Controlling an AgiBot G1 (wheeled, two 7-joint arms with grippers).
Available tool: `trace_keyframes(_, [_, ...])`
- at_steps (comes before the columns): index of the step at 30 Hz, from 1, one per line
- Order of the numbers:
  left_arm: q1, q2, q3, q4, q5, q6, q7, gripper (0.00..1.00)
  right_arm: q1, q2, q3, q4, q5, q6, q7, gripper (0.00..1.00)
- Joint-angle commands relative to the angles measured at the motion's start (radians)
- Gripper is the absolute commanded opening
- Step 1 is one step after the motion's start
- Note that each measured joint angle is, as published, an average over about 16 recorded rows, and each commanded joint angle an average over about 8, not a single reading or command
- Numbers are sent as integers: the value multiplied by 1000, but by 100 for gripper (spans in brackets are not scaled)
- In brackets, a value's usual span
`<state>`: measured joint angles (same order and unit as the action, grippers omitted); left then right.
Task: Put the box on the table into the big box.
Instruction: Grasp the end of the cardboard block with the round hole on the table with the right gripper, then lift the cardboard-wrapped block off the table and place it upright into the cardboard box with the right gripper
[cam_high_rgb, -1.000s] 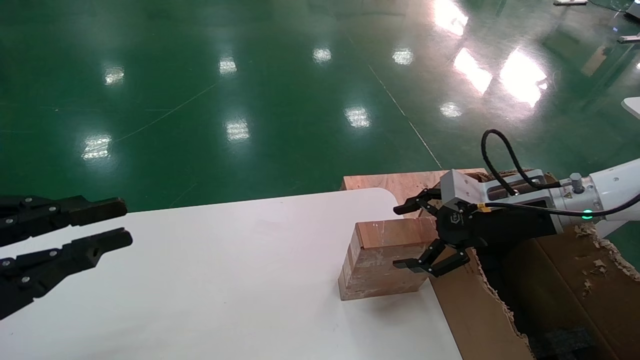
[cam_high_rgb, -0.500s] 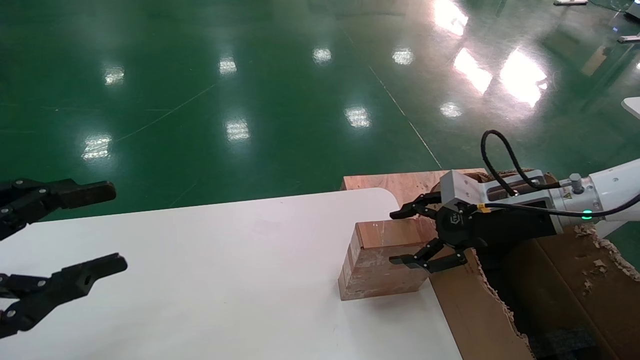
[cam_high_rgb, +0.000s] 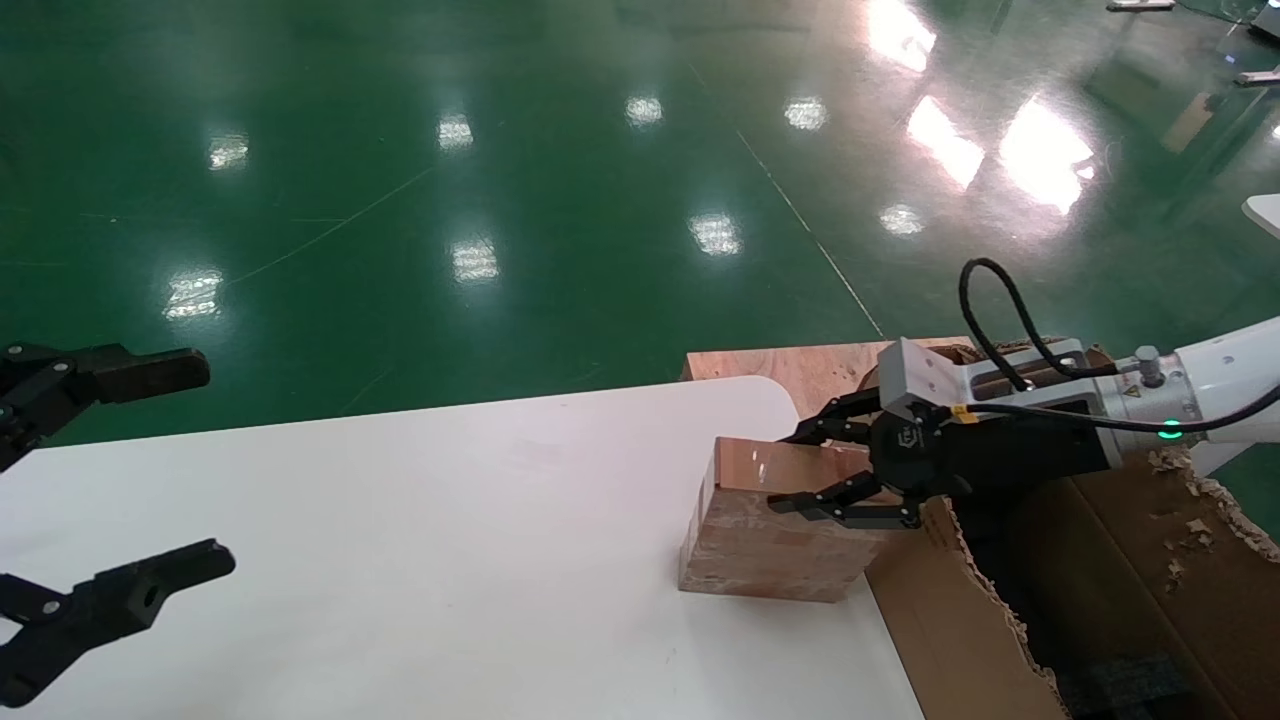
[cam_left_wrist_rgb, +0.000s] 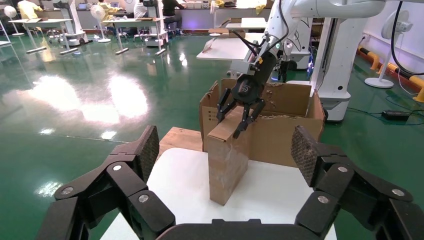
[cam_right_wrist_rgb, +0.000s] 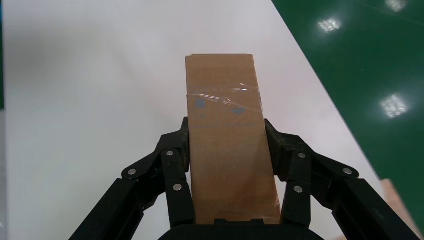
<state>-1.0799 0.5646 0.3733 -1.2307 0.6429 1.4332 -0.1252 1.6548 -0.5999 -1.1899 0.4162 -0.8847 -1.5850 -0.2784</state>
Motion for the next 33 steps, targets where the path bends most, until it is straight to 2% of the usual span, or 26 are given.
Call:
trace_keyframes(1, [0, 0, 0, 0, 0, 0, 0, 100, -5, 0, 0, 5, 10, 2, 18, 0])
trace_keyframes(8, [0, 0, 0, 0, 0, 0, 0, 100, 11, 85, 13, 185, 117, 9, 199, 0])
trace_keyframes(12, [0, 0, 0, 0, 0, 0, 0, 100, 63, 169, 41, 332, 171, 37, 306, 0])
trace_keyframes(16, [0, 0, 0, 0, 0, 0, 0, 100, 141, 276, 83, 496, 196, 98, 430, 0])
trace_keyframes(20, [0, 0, 0, 0, 0, 0, 0, 100, 230, 412, 132, 682, 166, 191, 571, 0])
trace_keyframes(25, [0, 0, 0, 0, 0, 0, 0, 100, 307, 607, 185, 884, 73, 299, 748, 0])
trace_keyframes(28, [0, 0, 0, 0, 0, 0, 0, 100, 323, 703, 200, 936, 35, 324, 817, 0])
trace_keyframes(31, [0, 0, 0, 0, 0, 0, 0, 99, 322, 771, 190, 942, 31, 315, 845, 0])
trace_keyframes(33, [0, 0, 0, 0, 0, 0, 0, 86, 316, 806, 169, 940, 38, 308, 848, 0])
